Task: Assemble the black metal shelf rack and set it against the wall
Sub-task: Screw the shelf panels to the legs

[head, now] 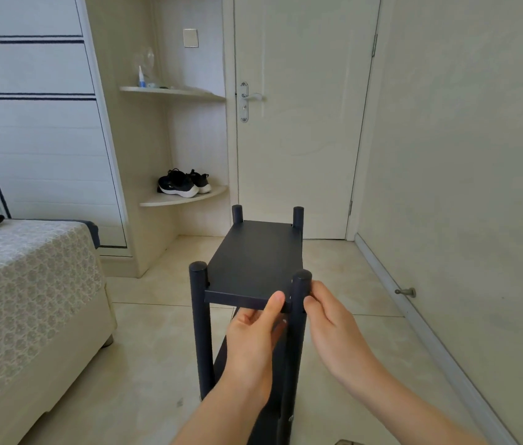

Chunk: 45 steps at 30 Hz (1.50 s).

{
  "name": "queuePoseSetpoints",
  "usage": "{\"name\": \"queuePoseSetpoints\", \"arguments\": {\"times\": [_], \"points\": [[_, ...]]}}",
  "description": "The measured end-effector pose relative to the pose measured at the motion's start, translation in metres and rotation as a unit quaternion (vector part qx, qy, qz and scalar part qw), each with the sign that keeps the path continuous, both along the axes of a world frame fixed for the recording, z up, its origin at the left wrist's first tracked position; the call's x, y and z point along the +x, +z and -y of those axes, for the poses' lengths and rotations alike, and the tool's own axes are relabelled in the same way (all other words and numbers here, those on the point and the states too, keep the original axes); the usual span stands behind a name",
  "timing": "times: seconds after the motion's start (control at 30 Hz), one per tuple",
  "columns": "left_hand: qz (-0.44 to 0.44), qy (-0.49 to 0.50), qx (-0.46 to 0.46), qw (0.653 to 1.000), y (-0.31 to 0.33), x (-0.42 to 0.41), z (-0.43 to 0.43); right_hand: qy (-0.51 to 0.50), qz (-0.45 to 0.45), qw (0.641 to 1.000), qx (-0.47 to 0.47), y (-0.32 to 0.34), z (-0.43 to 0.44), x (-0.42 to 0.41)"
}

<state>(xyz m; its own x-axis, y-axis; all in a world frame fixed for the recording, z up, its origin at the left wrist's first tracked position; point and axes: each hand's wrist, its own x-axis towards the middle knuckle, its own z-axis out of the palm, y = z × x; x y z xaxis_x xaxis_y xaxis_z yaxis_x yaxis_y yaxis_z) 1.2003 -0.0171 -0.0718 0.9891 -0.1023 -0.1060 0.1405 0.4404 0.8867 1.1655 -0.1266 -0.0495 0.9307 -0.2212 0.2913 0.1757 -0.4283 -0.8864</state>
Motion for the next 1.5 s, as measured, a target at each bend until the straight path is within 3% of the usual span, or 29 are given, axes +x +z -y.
{"name": "queuePoseSetpoints", "arguments": {"times": [0.17, 0.4, 0.6, 0.7, 0.77, 0.8, 0.9, 0.97, 1.03, 1.17, 1.5], "points": [[0.004, 0.027, 0.057, 0.998, 0.013, -0.001, 0.011, 0.007, -0.025, 0.996, 0.081, 0.003, 0.002, 0.013], [0.003, -0.045, 0.198, 0.979, 0.022, 0.004, -0.009, 0.0, -0.001, 0.998, 0.068, 0.004, 0.0, 0.019], [0.049, -0.122, 0.391, 0.911, 0.042, 0.015, -0.067, -0.006, 0.0, 0.998, 0.066, 0.002, 0.004, 0.018], [0.028, -0.192, 0.514, 0.836, 0.049, 0.02, -0.107, -0.003, -0.006, 0.998, 0.068, 0.0, 0.005, 0.018], [0.017, -0.141, 0.579, 0.802, 0.049, 0.029, -0.126, -0.003, -0.007, 0.998, 0.067, 0.002, 0.005, 0.018], [0.023, -0.075, 0.59, 0.804, 0.046, 0.035, -0.132, 0.0, -0.007, 0.998, 0.067, 0.002, 0.004, 0.018], [0.07, 0.1, 0.465, 0.877, 0.038, 0.054, -0.132, 0.004, -0.008, 0.998, 0.069, 0.003, 0.004, 0.017], [0.038, 0.075, 0.319, 0.944, 0.032, 0.063, -0.121, 0.006, -0.012, 0.997, 0.071, 0.003, 0.004, 0.017], [-0.017, 0.003, 0.212, 0.977, 0.03, 0.069, -0.109, 0.009, -0.012, 0.997, 0.069, 0.002, 0.004, 0.017], [-0.046, -0.101, 0.136, 0.984, 0.028, 0.077, -0.092, 0.003, -0.012, 0.998, 0.058, 0.003, 0.009, 0.018], [-0.054, -0.096, 0.088, 0.99, 0.026, 0.059, -0.055, -0.042, -0.027, 0.993, 0.105, -0.003, 0.038, 0.027]]}}
